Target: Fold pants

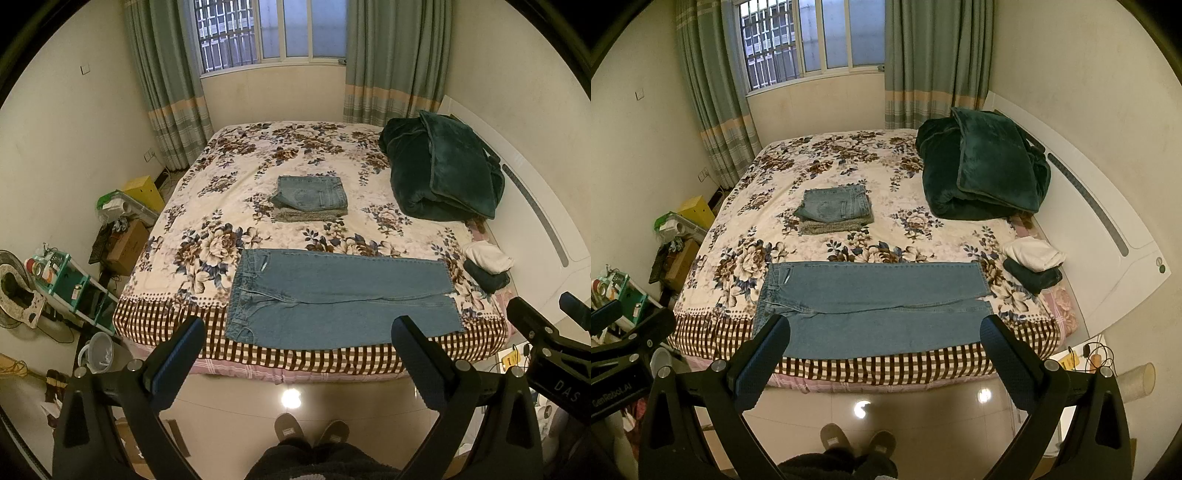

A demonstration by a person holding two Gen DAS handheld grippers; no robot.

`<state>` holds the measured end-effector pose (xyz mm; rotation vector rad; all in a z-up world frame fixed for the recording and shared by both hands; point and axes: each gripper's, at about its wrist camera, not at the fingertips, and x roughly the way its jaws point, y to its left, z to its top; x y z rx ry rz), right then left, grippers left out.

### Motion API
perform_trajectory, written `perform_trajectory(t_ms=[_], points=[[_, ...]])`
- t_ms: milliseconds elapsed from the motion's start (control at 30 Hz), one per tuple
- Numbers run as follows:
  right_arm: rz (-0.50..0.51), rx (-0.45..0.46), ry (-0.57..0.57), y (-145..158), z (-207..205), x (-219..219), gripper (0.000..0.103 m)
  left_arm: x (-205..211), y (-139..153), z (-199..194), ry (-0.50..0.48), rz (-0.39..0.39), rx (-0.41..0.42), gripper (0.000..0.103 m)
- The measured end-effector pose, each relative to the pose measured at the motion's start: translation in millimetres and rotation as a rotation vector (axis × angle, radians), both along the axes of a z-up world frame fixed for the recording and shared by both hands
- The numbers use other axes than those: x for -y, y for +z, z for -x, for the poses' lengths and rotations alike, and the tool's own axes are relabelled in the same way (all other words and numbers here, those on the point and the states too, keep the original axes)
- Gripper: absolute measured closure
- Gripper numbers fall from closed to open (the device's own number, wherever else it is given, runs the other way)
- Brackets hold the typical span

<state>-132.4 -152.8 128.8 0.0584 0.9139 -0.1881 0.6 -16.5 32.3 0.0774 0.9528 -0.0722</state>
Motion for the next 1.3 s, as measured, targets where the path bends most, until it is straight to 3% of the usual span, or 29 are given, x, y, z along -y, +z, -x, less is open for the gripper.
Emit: perform_trajectory(t_ms=[267,500,667,833,1067,1267,1300], points=[[-0.020,-0.011,0.009,31.1,-3.3,-3.2,0.000,5.7,7.4,-4.7,0.011,0.000,-0.002,0.000],[-0.035,-0.025,-0.008,3.7,-24.4,23.5,0.000,13.2,-12.4,-20.7,0.054,-0.024,0.016,0.000],[-0.047,-0.038,-0.058,-29.1,-64.3,56.6,0.000,17.8,-40.7,-68.2,0.130,-0.070,0.035,0.000],[-0.029,-0.077,-0.121,-68.7,-125.0,90.2,0.000,26.2,-73.5,-127.4,0.163,-0.104,0.013,0.000],[-0.047,-0.162,-0.236,-148.8,-242.0,147.3,0.000,43.4,-145.6,-236.8,0.173,-0.131,-0.110,0.000],[-0.137,-0.288,-0.395,-259.3,-361.9,210.1,0.000,49.6,-245.6,-356.9,0.211,-0.155,-0.287,0.000],[-0.163,-0.315,-0.433,-289.1,-385.6,224.3,0.000,48.3,-265.6,-376.6,0.227,-0.159,-0.318,0.000]])
